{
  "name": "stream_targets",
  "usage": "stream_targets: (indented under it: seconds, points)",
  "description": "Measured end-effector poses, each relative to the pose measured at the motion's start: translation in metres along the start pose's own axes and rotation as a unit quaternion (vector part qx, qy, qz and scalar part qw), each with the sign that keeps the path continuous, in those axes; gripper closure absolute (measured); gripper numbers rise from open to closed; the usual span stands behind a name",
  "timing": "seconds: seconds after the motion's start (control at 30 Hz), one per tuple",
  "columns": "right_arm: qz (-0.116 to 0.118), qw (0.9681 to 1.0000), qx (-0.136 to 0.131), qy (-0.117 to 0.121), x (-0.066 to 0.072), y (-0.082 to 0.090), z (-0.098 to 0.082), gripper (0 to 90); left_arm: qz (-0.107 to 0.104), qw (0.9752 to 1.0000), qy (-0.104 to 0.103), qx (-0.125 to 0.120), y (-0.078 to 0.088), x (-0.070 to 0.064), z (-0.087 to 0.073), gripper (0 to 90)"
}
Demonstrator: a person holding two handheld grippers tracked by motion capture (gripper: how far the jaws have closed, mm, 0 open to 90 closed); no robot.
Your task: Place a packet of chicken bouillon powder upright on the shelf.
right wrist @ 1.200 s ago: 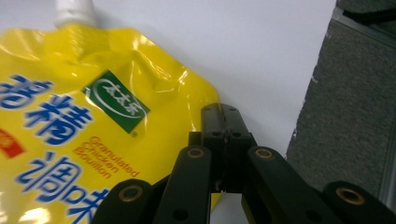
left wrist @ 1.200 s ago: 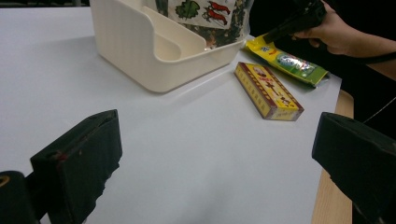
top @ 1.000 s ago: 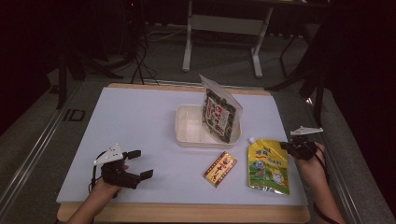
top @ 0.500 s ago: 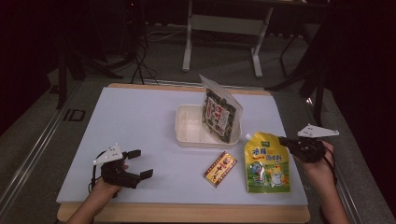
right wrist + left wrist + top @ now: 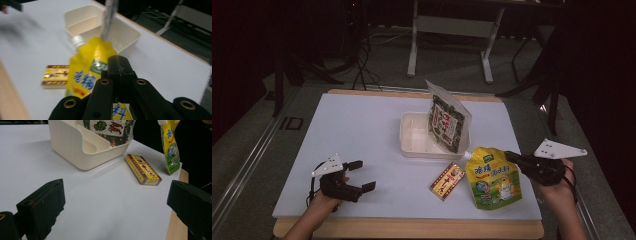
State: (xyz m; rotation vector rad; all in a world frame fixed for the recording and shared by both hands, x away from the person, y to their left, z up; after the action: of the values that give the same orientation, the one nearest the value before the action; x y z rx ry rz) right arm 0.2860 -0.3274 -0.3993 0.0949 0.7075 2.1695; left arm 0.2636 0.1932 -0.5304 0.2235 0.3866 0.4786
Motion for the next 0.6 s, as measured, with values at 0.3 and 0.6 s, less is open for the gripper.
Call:
stream_targets:
  seconds: [0.3, 0.6]
  points:
    - [0.012, 0.9998, -0.018, 0.004, 0.009, 0.024, 0.001, 90.0, -0.006, 1.0000, 0.002, -0.001, -0.001, -0.001, 0.001, 1.7]
    - [0.060, 0.9972, -0.045, 0.000, 0.024, 0.035, 0.014, 90.0, -0.020, 0.9996, -0.019, 0.000, -0.006, -0.011, 0.004, 1.7]
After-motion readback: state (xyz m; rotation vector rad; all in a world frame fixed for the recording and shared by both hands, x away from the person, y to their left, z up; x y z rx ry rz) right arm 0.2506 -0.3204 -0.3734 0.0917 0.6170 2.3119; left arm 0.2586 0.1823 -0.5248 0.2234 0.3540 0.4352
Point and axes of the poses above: each handheld gripper's, and its own axes: y roughly backward along the jaws, z roughly out of its top, x roughly to its left, the point moved 2 cm from there along -y, roughly forward along the jaws, and after that the axes turned 7 degrees about -z, right-handed, at the moved point
